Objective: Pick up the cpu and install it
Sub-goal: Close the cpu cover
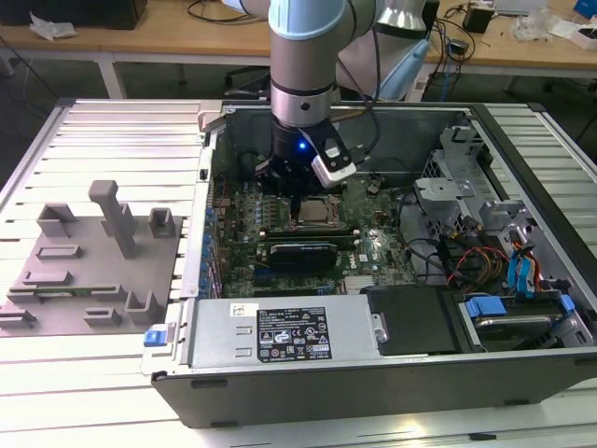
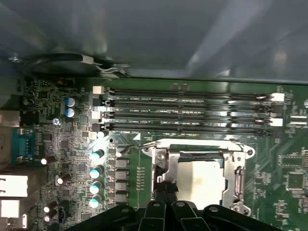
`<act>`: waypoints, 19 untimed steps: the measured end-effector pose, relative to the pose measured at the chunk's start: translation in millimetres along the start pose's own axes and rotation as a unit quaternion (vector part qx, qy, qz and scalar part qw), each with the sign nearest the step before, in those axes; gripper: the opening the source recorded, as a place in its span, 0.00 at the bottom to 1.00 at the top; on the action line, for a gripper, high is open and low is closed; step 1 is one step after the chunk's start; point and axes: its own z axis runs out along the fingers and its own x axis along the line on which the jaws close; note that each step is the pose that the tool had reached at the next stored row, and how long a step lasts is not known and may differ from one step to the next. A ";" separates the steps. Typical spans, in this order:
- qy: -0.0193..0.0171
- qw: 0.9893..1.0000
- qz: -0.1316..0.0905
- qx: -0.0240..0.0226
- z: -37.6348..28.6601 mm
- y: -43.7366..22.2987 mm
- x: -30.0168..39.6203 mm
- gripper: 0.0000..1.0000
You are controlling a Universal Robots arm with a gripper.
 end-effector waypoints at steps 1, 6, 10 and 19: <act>0.000 1.000 0.000 0.000 0.6 0.0 0.7 0.11; 0.000 1.000 0.000 0.000 8.5 0.3 1.7 0.11; 0.000 1.000 0.000 0.000 1.4 0.1 1.7 0.11; -0.004 1.000 -0.009 0.000 7.9 0.2 1.8 0.11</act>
